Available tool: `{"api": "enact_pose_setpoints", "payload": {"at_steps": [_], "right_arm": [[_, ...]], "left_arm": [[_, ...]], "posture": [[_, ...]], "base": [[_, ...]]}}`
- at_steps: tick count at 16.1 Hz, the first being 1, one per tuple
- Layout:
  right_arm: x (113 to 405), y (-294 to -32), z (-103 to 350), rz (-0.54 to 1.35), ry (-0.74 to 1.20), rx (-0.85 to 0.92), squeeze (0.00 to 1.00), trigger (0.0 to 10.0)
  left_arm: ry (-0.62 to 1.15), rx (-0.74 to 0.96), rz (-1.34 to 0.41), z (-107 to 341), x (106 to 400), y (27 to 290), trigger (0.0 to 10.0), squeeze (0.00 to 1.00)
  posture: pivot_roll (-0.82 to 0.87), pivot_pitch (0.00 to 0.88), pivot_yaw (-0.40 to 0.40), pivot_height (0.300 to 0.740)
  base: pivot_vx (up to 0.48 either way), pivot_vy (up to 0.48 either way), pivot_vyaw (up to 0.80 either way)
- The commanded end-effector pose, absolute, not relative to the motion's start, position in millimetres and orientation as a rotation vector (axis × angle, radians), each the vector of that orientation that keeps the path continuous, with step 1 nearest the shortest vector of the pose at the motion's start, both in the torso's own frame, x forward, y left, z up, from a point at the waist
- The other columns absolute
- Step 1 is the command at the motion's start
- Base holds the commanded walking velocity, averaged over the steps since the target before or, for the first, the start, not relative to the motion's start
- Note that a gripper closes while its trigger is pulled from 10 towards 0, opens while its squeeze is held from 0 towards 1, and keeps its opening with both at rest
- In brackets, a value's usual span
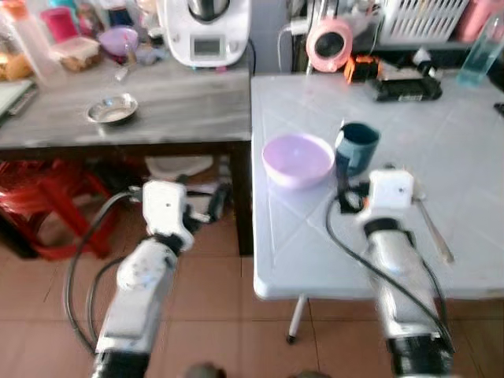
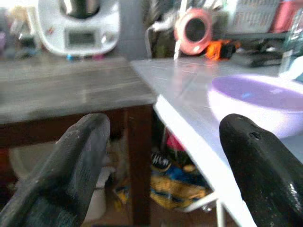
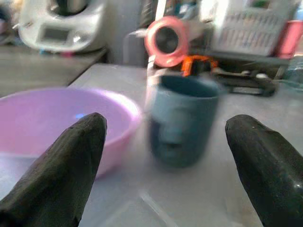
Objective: Setting the table
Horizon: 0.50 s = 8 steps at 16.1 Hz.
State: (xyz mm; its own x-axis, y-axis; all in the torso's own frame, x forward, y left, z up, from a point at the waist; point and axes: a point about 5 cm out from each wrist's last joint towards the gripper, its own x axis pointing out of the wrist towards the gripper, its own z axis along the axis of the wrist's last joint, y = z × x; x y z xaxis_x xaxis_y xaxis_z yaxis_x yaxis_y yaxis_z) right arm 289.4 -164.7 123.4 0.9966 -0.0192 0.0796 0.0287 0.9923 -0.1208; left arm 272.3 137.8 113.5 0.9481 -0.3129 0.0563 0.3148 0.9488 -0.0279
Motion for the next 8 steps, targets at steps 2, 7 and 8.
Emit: {"api": "enact_pose_setpoints", "payload": {"at_steps": [2, 7, 8], "right_arm": [[288.5, -164.1, 122.5, -0.015, -0.072, -0.117, 0.0, 10.0], [296.2, -155.8, 129.4, 0.073, -0.1, -0.228, 0.0, 10.0], [298.4, -154.1, 130.8, 0.098, -0.11, -0.246, 0.33, 10.0]], "left_arm": [[-0.041, -0.039, -0.313, 111.3, 271.0, 139.0, 10.0, 0.0], [-0.02, -0.082, -0.202, 111.1, 275.4, 150.6, 10.0, 0.0], [-0.013, -0.081, -0.196, 110.0, 275.6, 151.8, 10.0, 0.0]], "posture": [[-0.03, 0.0, 0.032, 0.74], [-0.02, 0.0, 0.031, 0.74], [-0.02, 0.0, 0.03, 0.74]], "base": [[0.0, 0.0, 0.0], [0.0, 0.0, 0.0], [0.0, 0.0, 0.0]]}}
